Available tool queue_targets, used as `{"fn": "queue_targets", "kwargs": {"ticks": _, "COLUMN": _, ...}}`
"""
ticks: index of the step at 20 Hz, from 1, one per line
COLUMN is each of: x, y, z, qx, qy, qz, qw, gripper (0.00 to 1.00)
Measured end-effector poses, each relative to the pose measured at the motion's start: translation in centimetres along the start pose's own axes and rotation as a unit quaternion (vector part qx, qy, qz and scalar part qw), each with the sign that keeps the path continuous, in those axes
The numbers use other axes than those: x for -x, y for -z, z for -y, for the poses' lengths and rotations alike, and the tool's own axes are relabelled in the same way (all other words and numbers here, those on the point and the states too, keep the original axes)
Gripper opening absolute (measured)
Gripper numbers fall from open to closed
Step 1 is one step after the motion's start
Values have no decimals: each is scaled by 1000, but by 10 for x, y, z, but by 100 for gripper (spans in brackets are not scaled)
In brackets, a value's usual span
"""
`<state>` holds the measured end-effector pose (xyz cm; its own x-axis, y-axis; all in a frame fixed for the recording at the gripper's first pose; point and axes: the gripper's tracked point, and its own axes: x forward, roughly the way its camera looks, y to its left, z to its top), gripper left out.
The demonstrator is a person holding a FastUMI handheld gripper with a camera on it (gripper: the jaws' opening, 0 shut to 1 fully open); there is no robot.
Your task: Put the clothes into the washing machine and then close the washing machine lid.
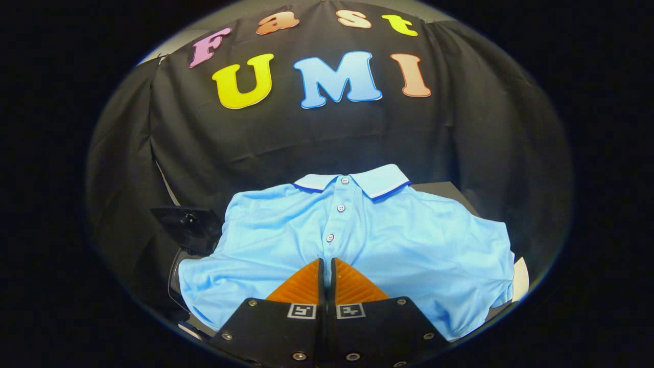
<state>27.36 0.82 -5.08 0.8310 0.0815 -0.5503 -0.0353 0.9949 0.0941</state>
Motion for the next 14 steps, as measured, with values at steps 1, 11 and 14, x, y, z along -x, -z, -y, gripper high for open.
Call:
{"fn": "queue_targets", "kwargs": {"ticks": 1, "x": 2, "y": -1, "z": -1, "qx": 2, "qy": -1, "qz": 4, "qw": 1000, "gripper": 0}}
{"fn": "queue_targets", "kwargs": {"ticks": 11, "x": -3, "y": -4, "z": 3, "qx": 44, "qy": 21, "qz": -12, "qw": 999, "gripper": 33}}
{"fn": "queue_targets", "kwargs": {"ticks": 14, "x": -9, "y": 14, "z": 7, "qx": 50, "qy": 29, "qz": -12, "qw": 998, "gripper": 98}}
